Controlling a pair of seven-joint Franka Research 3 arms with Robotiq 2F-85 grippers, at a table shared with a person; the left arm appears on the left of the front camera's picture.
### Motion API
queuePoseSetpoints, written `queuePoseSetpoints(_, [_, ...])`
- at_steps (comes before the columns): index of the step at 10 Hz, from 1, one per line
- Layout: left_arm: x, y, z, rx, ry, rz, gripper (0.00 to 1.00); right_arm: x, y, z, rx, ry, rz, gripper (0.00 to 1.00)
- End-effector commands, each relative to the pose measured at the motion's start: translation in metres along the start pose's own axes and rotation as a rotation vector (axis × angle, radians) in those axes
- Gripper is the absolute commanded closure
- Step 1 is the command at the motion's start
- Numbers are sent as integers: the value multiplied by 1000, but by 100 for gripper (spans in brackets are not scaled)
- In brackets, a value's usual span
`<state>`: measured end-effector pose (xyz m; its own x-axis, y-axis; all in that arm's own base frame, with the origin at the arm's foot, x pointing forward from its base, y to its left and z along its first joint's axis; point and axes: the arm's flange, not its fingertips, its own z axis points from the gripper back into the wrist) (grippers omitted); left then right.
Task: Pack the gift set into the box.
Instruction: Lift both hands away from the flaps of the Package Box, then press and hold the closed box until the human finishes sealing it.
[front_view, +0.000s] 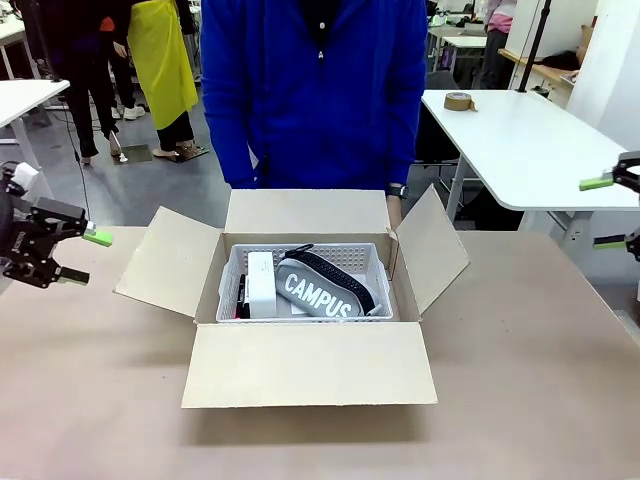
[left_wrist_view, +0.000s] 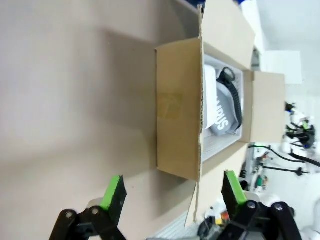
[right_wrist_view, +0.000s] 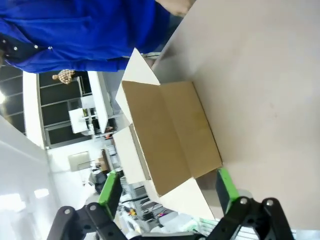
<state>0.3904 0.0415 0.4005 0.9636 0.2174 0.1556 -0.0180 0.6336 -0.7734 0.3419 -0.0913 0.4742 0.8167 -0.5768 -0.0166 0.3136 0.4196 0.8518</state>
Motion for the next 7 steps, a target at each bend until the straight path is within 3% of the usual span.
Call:
queuePoseSetpoints(1, [-2, -4, 9, 24, -6, 4, 0, -1, 4, 8, 3, -17, -7, 0])
queuePoseSetpoints(7, [-2, -4, 9, 24, -6, 4, 0, -1, 4, 8, 3, -17, -7, 0])
